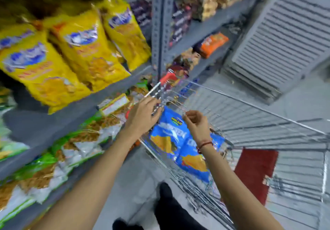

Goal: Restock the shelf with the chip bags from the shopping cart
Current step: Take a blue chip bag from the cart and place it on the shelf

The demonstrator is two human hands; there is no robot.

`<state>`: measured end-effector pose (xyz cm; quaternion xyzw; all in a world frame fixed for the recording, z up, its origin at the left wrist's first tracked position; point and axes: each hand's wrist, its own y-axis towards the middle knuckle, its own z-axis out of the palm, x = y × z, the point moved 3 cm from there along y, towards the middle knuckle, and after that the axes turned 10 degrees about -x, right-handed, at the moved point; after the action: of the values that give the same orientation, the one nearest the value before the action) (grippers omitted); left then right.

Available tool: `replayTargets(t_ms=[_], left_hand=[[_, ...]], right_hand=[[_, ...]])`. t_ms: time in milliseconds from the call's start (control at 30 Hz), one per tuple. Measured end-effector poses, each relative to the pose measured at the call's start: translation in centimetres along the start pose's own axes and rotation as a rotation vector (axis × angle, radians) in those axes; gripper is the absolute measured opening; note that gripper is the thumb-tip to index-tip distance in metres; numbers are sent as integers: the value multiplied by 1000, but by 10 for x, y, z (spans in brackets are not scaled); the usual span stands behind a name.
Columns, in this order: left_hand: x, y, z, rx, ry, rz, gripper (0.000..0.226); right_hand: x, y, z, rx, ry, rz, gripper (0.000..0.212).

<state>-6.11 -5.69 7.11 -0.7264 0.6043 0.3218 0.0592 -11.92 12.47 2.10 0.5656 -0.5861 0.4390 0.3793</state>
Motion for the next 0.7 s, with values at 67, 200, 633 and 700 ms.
replayTargets(t_ms=[67, 200, 633, 700], left_hand=[[14, 3, 49, 146, -18, -58, 24], [53, 5, 141, 520, 38, -247, 43], [183, -1, 281, 662, -325, -1209, 94], [176, -4, 287, 725, -445, -1228, 78]], right_hand=[[-48, 9, -3, -30, -63, 105, 17], [-136, 20, 10, -13, -144, 356, 34], [-252, 57, 81, -116, 192, 792, 54], [-253, 60, 82, -119, 219, 793, 51]])
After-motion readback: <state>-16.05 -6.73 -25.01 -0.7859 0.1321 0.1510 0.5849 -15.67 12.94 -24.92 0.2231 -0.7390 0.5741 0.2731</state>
